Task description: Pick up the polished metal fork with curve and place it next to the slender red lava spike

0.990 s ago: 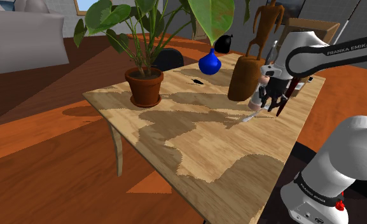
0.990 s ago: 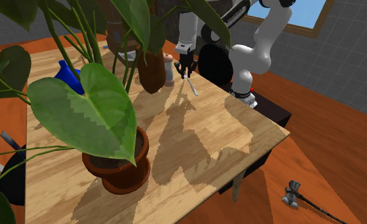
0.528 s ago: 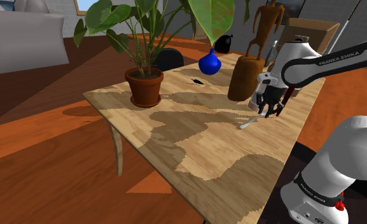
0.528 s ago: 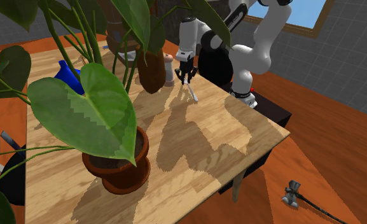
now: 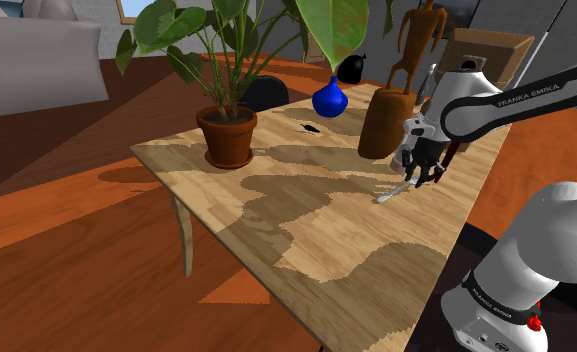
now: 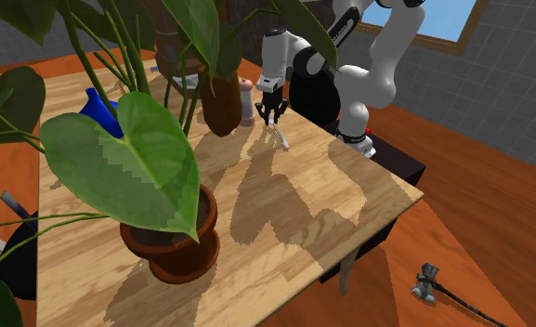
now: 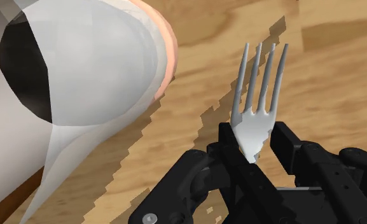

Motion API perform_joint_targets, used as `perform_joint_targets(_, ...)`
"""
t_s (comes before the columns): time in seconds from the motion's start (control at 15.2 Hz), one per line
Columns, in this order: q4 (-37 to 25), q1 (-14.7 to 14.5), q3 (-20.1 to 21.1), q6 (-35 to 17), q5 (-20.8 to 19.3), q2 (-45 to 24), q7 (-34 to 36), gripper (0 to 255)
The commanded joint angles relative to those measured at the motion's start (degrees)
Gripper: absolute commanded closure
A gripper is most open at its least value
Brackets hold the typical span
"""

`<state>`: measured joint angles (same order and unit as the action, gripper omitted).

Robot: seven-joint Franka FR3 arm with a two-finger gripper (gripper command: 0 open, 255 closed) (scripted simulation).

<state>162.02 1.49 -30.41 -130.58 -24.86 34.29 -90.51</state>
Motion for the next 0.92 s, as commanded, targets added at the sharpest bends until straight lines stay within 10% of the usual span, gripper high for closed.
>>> perform_joint_targets(0.0,0.00,0.00,0.00,0.00,0.00,0.00,0.00,255)
perform_joint_targets(0.07,0.00,0.00,0.00,0.00,0.00,0.00,0.00,0)
perform_joint_targets(0.86,-4.02,-0.14,3.01,9.76,2.11,5.75,-0.25,0)
